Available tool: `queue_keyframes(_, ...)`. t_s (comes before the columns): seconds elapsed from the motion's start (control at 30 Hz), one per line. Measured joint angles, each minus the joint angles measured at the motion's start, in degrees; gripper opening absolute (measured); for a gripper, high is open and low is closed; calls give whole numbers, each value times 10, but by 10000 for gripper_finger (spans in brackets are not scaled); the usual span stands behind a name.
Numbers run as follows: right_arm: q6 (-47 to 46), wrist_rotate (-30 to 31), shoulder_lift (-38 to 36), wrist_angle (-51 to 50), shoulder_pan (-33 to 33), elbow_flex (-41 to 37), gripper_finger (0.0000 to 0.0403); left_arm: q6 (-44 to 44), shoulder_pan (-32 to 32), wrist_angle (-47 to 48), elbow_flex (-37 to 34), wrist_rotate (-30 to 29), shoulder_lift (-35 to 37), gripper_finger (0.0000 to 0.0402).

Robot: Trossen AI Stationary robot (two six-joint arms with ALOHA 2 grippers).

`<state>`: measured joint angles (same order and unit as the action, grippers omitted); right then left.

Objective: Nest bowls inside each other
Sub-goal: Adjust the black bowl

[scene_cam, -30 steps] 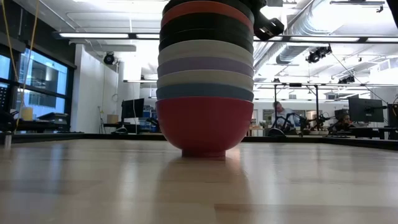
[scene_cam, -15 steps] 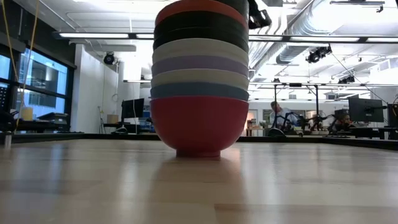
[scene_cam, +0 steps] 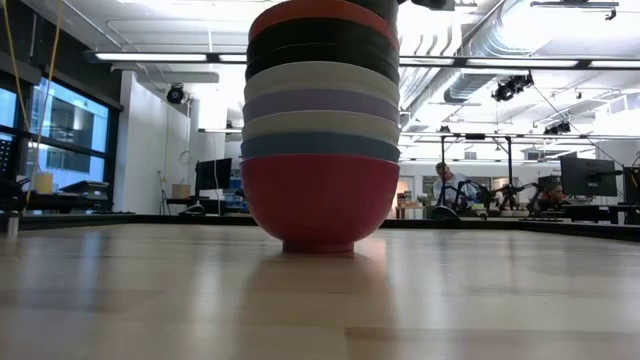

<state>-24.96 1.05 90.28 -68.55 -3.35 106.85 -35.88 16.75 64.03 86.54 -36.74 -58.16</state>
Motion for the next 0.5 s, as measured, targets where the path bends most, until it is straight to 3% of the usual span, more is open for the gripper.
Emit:
queue_keyframes(0.3, 57, -28, 10, 69, 46, -41, 8, -6, 1, 7, 0, -4, -59, 211)
queue_keyframes(0.5, 38, -30, 9, 89, 58, -94, 15, -6, 1, 5, 0, -12, -48, 211)
